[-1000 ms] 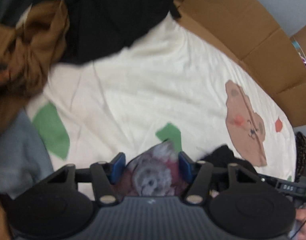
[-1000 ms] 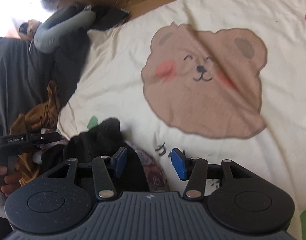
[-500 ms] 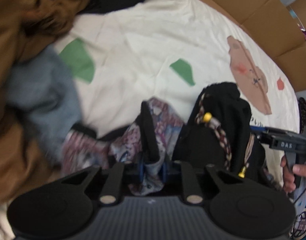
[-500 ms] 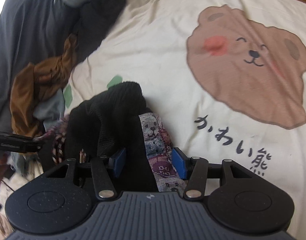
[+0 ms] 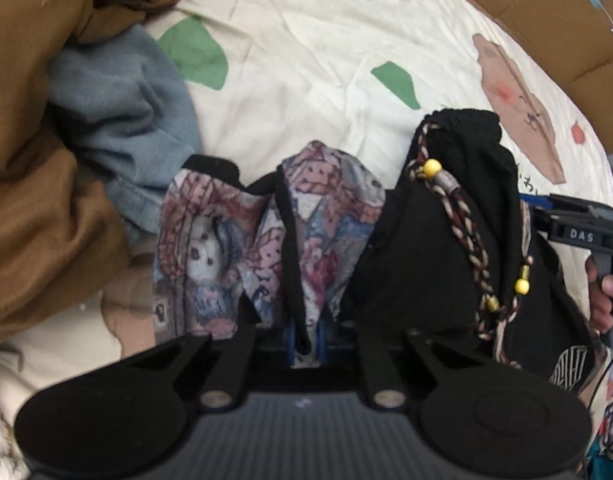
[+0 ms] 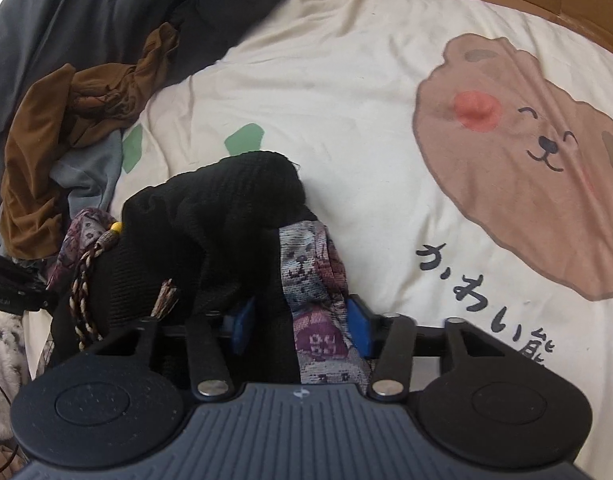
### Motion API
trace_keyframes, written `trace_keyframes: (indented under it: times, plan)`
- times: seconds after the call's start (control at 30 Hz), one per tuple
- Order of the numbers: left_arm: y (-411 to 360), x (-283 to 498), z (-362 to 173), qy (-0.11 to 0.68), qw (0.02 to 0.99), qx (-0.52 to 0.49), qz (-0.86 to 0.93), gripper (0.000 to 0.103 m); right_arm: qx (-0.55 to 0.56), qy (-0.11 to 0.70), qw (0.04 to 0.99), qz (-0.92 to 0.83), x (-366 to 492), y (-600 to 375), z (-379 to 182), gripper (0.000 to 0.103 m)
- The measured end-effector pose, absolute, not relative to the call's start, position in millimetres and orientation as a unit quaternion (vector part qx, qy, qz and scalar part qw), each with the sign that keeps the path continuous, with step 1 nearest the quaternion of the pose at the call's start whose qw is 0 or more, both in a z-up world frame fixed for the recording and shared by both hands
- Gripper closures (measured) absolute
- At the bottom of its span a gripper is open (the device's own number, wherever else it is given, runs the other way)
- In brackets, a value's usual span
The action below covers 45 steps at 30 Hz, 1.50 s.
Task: Fold clothes
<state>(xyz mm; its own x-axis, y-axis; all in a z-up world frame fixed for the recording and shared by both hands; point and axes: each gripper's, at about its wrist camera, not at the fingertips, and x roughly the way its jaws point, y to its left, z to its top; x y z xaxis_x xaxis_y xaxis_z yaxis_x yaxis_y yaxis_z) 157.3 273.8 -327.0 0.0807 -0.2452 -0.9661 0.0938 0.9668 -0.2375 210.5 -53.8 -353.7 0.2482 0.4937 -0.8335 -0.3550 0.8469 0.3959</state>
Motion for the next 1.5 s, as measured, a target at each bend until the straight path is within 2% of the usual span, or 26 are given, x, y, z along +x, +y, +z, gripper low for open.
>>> trace_keyframes:
  times: [0.03, 0.13, 0.5, 1.03, 1.17, 1.5]
  plan:
    - [272.8, 157.5, -325.1, 0.665, 0.736, -0.052, -0.116, 0.094, 0.065, 0.551, 0.787, 0.270, 210.6, -55.2, -353.2, 0.083]
    - [270.8, 160.7, -313.7, 0.651, 0.746, -0.044, -0.129, 0.095, 0.073, 0.547, 0.790, 0.267, 211.0, -63.7, -347.1, 0.089]
    - [248.5, 188.9, -256.9, 0.583, 0.794, -0.049, -0.164, 0.096, 0.076, 0.511, 0.833, 0.199, 191.1, -139.5, -293.6, 0.091]
    - [176.8, 224.8, -212.5, 0.520, 0.816, -0.033, -0.252, 0.096, 0.092, 0.469, 0.875, 0.077, 143.9, -256.9, -232.2, 0.091]
    - [173.3, 226.5, -218.0, 0.524, 0.812, -0.033, -0.255, 0.096, 0.105, 0.460, 0.880, 0.050, 140.8, -278.3, -225.8, 0.091]
    - [199.2, 203.8, -289.8, 0.605, 0.767, -0.016, -0.214, 0.096, 0.138, 0.514, 0.847, 0.019, 117.8, -290.2, -293.0, 0.091]
